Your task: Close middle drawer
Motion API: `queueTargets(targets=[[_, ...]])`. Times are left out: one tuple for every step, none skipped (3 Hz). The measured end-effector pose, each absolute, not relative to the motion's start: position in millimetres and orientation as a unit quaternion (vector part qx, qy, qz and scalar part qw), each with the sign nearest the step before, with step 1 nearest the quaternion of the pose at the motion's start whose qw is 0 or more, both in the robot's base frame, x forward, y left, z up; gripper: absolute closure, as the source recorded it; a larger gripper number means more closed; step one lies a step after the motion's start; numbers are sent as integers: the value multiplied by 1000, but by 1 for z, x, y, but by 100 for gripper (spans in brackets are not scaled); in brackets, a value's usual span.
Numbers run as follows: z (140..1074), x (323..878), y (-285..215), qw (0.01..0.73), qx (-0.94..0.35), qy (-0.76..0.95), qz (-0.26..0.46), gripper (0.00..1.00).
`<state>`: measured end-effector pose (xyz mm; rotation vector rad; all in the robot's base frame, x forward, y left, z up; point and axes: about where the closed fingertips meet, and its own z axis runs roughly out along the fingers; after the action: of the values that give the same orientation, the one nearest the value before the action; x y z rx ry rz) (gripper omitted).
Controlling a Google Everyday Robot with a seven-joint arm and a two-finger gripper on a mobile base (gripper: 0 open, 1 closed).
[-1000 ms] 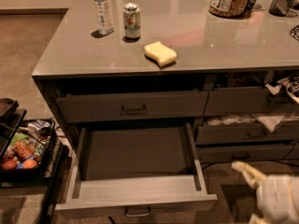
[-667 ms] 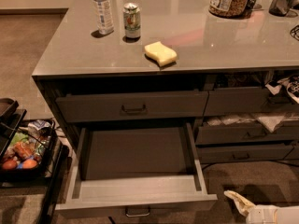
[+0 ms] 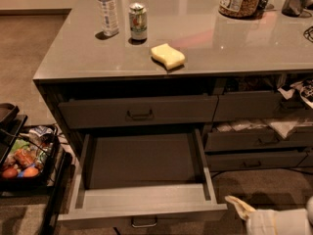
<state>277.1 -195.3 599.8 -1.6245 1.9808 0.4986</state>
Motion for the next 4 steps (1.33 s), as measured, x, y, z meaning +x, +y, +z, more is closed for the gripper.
queueTargets(targets=[[554,316,-179,303,-614,703,193,0],[526,308,-170,302,-605,702,225,0],[526,307,-169,301,-605,702,226,18],[526,307,-169,301,-605,702,226,42]])
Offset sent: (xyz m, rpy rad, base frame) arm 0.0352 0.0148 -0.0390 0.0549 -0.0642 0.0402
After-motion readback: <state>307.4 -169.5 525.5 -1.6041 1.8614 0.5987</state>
